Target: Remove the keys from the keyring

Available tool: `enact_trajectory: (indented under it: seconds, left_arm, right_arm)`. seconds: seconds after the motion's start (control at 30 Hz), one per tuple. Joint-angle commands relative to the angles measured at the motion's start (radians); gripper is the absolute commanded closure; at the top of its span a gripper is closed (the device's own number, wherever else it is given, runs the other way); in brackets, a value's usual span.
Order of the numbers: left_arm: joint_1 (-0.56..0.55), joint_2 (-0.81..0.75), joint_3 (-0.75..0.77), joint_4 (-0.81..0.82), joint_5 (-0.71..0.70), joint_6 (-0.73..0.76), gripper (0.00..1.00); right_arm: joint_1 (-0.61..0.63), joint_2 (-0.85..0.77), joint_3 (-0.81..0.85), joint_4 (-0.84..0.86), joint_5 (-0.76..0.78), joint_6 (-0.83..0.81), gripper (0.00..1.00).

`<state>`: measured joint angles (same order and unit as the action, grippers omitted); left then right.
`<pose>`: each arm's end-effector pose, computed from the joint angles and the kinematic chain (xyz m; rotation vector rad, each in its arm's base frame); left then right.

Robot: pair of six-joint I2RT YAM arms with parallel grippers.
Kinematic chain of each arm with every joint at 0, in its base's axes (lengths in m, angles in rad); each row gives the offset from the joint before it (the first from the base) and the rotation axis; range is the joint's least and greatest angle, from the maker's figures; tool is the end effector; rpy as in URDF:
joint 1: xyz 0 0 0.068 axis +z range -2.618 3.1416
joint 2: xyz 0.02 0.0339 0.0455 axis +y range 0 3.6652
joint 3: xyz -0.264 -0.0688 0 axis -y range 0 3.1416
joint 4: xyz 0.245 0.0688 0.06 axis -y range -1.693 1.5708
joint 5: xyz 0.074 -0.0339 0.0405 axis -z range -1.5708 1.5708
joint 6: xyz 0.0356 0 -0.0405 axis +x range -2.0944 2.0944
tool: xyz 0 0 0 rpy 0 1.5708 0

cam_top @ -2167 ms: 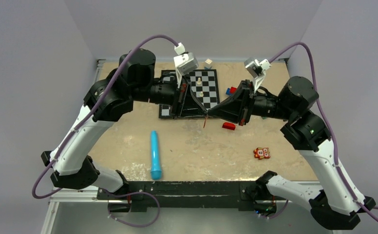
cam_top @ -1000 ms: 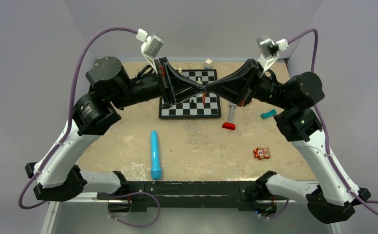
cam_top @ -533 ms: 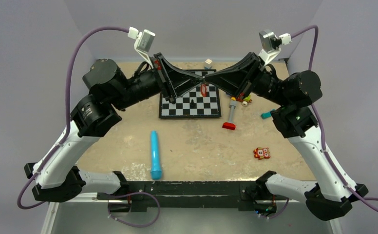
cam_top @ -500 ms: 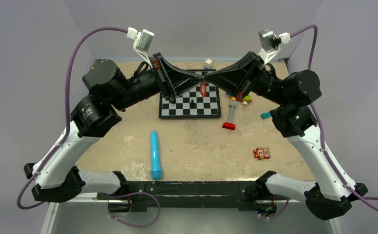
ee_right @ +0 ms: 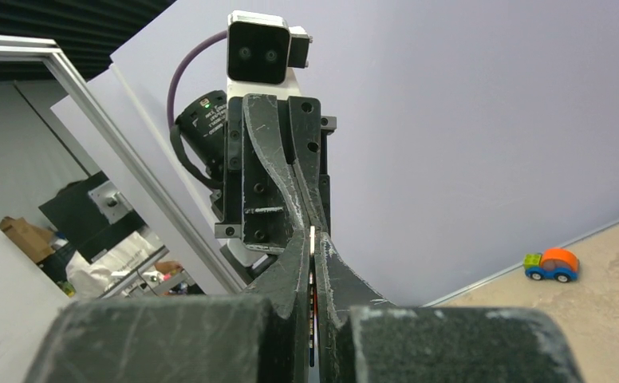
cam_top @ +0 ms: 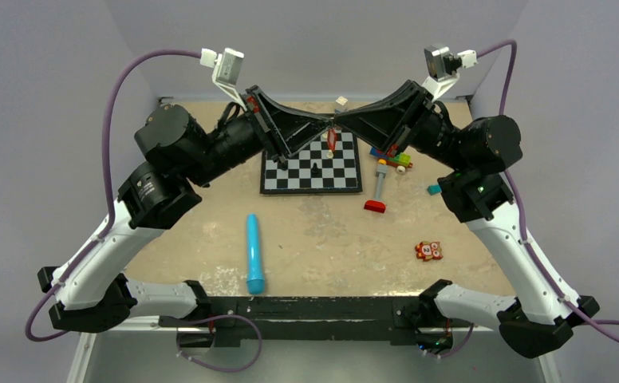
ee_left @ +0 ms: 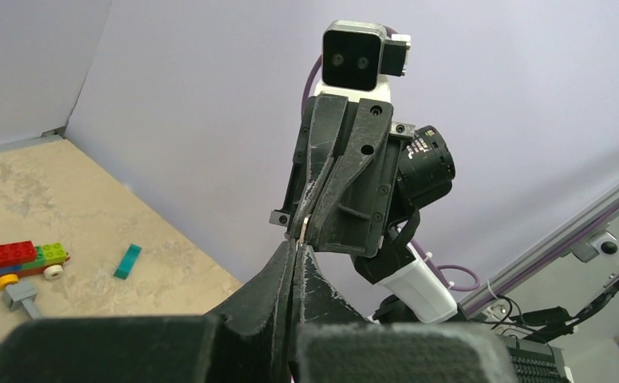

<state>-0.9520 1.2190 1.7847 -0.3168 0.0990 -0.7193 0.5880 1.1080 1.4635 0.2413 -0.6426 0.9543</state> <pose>0.1188 -0.1729 0.5703 0.2652 1.4578 -1.4596 0.1510 0.1263 0.5489 -0.4684 1.1797 1.6709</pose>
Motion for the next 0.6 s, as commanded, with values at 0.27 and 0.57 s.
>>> enact_trajectory:
  seconds: [0.27,0.57]
  left_arm:
    - [-0.004,0.022,0.007,0.008,-0.018,0.041,0.96]
    - [0.004,-0.017,0.052,-0.169,0.003,0.154,0.43]
  right_arm:
    - [0.016,-0.029,-0.032,0.072,-0.035,0.035,1.0]
    - [0.015,-0.073,-0.074,0.0,-0.052,-0.005,1.0]
